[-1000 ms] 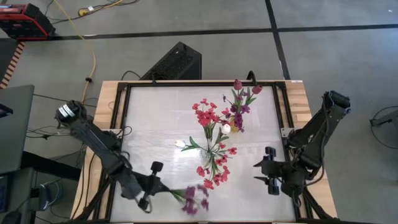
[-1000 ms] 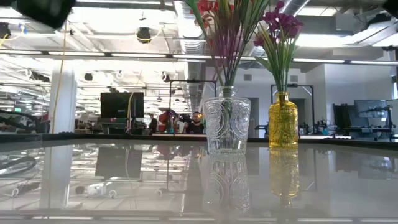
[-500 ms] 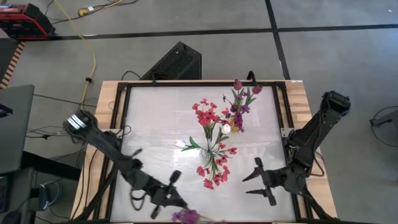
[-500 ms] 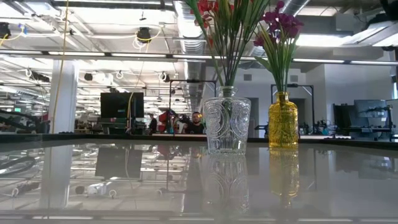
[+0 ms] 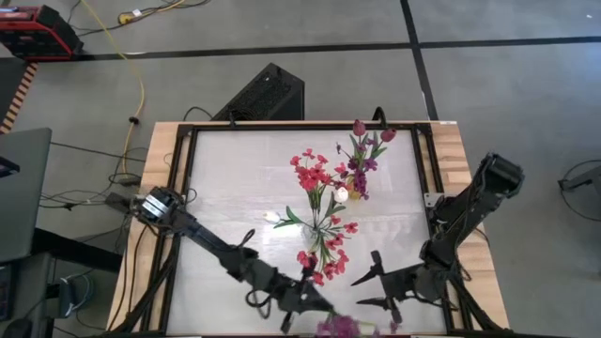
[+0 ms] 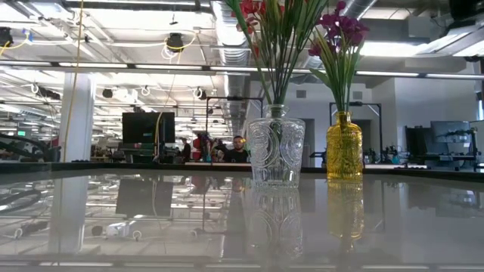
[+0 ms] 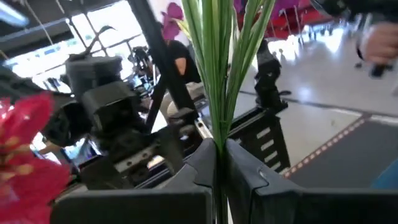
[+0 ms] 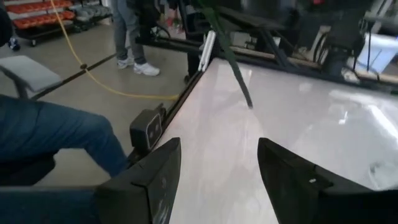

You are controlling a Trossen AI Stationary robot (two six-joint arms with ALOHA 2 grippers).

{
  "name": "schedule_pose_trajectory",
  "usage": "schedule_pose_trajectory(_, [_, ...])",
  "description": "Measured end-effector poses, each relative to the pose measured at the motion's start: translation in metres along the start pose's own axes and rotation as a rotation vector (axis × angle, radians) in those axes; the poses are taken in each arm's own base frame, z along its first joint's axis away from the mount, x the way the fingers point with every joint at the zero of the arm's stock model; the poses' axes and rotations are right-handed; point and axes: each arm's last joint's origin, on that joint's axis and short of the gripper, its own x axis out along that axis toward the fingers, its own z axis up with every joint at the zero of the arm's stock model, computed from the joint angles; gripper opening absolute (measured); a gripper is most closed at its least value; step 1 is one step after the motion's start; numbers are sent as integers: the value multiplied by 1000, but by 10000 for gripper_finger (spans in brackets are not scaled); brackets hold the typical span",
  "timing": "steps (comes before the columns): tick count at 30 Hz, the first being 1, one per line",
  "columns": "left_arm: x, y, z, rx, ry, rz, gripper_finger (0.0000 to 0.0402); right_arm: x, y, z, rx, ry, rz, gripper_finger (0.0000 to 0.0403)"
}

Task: Sort flowers into vase by color
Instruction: Put the purple flowers into the yellow vase

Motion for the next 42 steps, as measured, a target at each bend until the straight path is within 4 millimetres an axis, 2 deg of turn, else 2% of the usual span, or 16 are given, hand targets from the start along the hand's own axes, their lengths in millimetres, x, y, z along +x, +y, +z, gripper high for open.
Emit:
schedule_pose_trajectory(7, [7, 21, -2, -139, -45, -23, 0, 26, -1, -8, -66, -128, -50, 240])
schedule_pose_trajectory(12, [7, 23, -2, -143, -55, -10, 0, 45, -5, -3, -132, -218, -102, 240])
schedule_pose_trajectory(17, [7, 24, -3, -131, -40, 15, 0, 64, -7, 4, -169, -241, -65, 240])
schedule_pose_trajectory(22, [7, 24, -3, -125, -31, 29, 0, 69, -14, 12, -157, -259, -80, 233])
schedule_pose_trajectory(28, [7, 25, -5, -123, -9, 60, 0, 67, -17, 18, -143, -281, -87, 182])
schedule_pose_trajectory(38, [7, 26, -5, -155, 9, 120, 11, 66, -15, 18, -134, -281, -93, 35])
schedule_pose_trajectory(42, [7, 22, -9, -158, 76, 128, 51, 61, -8, 17, -130, -261, -136, 35])
